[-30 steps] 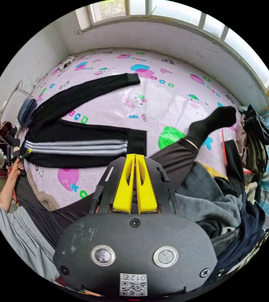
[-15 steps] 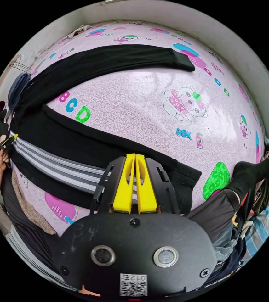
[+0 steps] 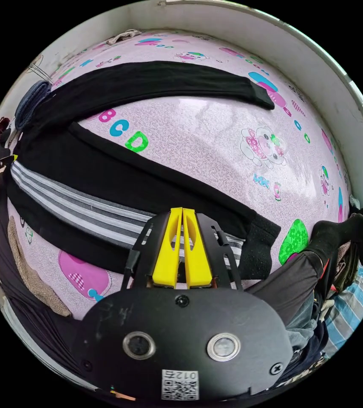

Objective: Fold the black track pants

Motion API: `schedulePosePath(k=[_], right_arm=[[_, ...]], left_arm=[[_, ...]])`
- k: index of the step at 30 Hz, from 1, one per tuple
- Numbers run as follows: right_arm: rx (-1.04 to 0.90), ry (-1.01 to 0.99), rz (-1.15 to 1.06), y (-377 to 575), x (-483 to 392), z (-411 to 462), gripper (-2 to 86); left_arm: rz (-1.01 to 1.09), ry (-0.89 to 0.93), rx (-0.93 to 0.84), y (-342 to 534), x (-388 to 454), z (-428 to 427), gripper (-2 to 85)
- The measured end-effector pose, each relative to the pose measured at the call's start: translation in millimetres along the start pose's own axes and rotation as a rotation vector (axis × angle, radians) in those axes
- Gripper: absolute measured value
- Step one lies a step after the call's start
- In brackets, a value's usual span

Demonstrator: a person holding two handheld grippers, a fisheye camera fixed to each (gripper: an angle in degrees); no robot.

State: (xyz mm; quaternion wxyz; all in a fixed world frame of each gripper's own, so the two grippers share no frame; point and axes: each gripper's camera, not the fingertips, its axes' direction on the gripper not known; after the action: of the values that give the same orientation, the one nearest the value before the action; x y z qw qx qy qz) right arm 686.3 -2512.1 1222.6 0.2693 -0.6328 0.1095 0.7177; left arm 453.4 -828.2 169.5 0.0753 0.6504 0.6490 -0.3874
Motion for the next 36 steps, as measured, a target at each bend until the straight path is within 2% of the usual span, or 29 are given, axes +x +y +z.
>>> schedulePosePath(k=[2, 8, 12, 13, 16, 17, 21, 22, 24, 27, 31, 36], right_arm=[[0.043, 0.026, -0.029, -1, 5, 6, -0.7], [0.013, 0.036, -0.017, -18, 14, 20, -0.7], [0.044, 0.002, 0.031, -22, 26, 25, -0.7], [0.055, -0.004, 0.031, -22, 29, 27, -0.7], [0.06, -0.033, 0.049, -27, 38, 29, -0.7], [0.056, -0.047, 0.049, -30, 42, 30, -0.7], [0.022, -0.067, 0.013, -42, 49, 32, -0.7], [0.005, -0.071, -0.005, -47, 51, 32, -0.7], [-0.023, -0.075, -0.034, -54, 53, 33, -0.7], [-0.063, -0.076, -0.079, -65, 54, 33, -0.7], [-0.109, -0.075, -0.118, -76, 53, 34, -0.7], [-0.156, -0.079, -0.176, -85, 50, 35, -0.7]], left_arm=[[-0.001, -0.012, 0.011, -2, 0, -1, 0.3], [-0.001, 0.011, 0.031, -20, 10, -1, 0.2], [0.03, 0.052, 0.179, -40, 37, -23, 0.6], [0.048, 0.055, 0.176, -44, 43, -23, 0.7], [0.151, -0.017, -0.006, -67, 68, 6, 0.8], [0.157, -0.03, 0.03, -69, 71, 5, 0.8], [0.182, 0.051, -0.057, -97, 67, 2, 1.0], [0.194, 0.043, -0.03, -102, 68, -3, 1.1], [0.21, -0.047, 0.116, -125, 72, -30, 1.4], [0.232, -0.149, 0.199, -174, 79, -46, 2.5], [0.255, -0.251, 0.23, -240, 89, -49, 4.3], [0.342, -0.29, 0.158, -318, 105, -24, 8.0]])
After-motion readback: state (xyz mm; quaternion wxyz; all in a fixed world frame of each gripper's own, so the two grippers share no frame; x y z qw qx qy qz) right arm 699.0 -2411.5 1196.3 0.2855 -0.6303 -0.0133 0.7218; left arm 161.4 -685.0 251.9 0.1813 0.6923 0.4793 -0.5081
